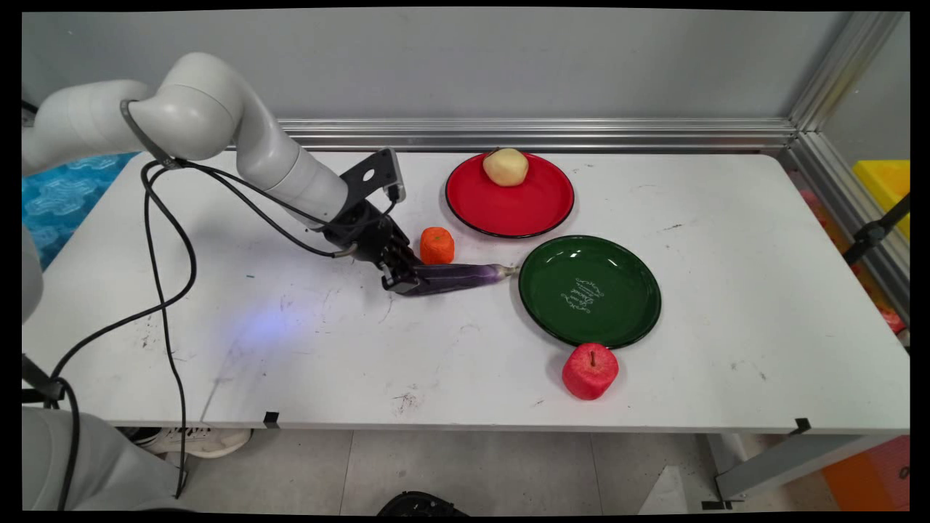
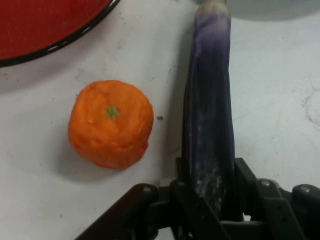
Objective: Place the picked object on the table
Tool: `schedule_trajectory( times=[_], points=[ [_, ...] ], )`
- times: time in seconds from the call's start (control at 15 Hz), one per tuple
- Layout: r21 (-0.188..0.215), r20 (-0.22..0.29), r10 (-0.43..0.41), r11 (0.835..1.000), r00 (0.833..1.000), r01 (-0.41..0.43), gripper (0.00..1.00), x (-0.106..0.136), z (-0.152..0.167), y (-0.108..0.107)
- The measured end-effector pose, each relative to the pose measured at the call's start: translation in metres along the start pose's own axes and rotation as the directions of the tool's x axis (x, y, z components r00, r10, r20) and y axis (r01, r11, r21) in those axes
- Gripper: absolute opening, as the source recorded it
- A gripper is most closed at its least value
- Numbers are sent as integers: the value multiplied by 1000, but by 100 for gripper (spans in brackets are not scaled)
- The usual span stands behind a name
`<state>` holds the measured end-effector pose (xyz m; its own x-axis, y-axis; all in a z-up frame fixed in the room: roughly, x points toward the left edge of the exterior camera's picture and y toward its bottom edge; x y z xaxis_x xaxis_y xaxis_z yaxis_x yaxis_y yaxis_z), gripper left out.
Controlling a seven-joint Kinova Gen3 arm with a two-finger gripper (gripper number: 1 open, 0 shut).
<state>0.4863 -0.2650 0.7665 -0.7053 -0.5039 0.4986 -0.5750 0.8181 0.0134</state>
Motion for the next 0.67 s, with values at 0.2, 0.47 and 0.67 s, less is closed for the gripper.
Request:
schedule_trajectory(
  times=[0.2,0.47,0.67],
  points=[
    [-3,2,3,1000,1000,-3,0,0,2,-2],
    [-6,5,5,1000,1000,-5,100,-1,4,-3],
    [-6,9,6,1000,1000,-6,100,0,4,-5]
  ],
)
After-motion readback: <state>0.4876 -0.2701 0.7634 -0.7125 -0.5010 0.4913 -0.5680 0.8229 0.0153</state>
